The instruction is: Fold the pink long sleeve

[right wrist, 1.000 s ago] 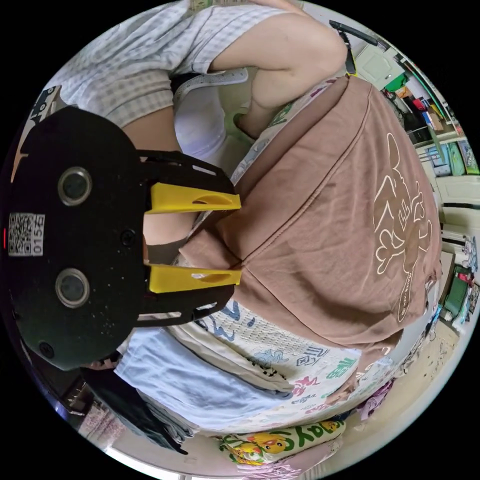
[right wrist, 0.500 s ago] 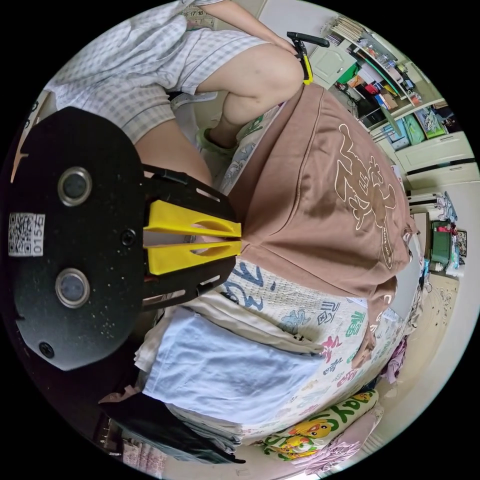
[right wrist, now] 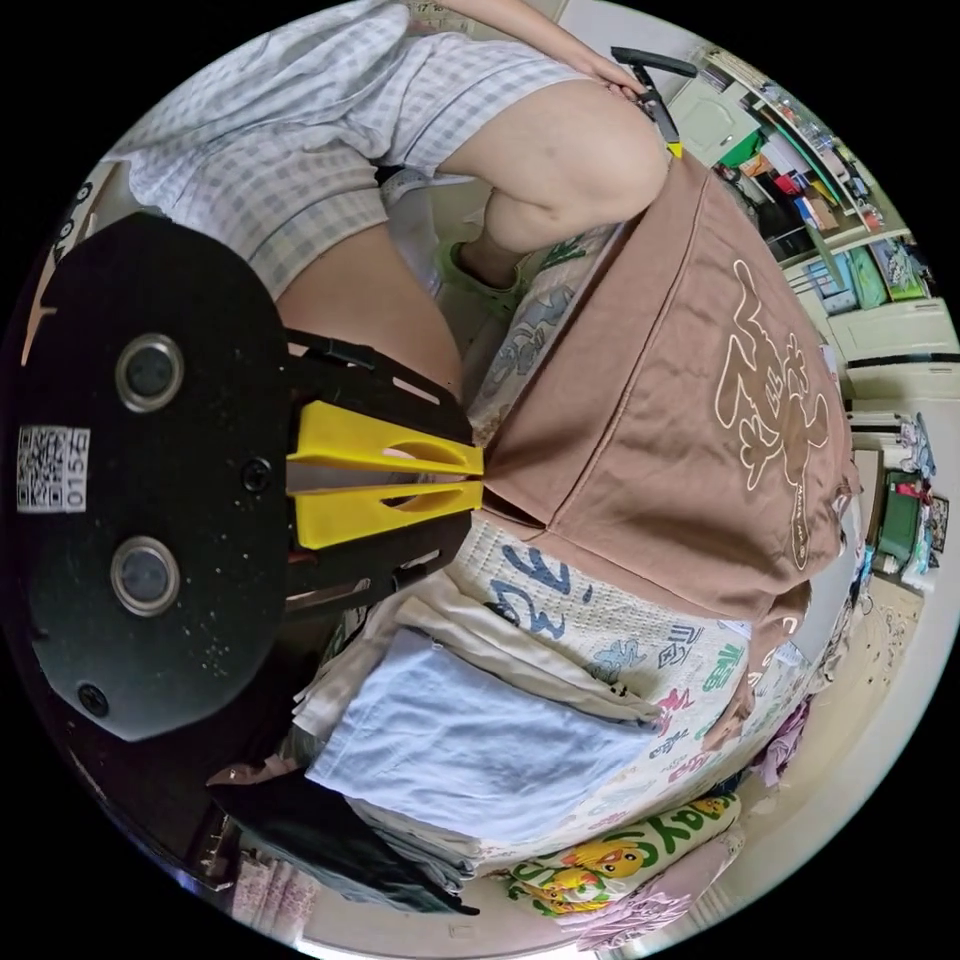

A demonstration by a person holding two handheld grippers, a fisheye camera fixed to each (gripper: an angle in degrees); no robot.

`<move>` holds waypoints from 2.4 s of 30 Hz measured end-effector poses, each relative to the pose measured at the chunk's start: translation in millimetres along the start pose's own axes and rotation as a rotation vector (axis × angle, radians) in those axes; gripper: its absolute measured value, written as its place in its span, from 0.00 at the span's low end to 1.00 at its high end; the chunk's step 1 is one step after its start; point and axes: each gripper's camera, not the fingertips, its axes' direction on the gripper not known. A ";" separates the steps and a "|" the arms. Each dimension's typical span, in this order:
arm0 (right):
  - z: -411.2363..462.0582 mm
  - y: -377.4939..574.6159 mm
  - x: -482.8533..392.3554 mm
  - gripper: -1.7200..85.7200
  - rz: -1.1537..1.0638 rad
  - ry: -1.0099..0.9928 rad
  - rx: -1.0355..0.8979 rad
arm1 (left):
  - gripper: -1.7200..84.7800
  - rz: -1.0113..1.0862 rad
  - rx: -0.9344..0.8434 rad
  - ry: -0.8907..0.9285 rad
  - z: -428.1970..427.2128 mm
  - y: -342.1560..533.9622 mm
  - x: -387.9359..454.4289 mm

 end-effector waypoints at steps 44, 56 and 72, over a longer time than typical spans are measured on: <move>-44.9 -240.2 296.3 0.07 0.471 -0.356 -0.312 | 0.05 0.145 -0.595 -0.020 -104.8 -455.3 145.6; -67.2 -277.1 357.1 0.05 0.448 -0.388 -0.497 | 0.03 0.175 -0.614 -0.125 -185.6 -513.6 184.2; -140.7 -543.1 696.2 0.17 0.537 -0.504 -0.061 | 0.04 -0.052 -0.475 -0.197 -278.6 -622.1 312.9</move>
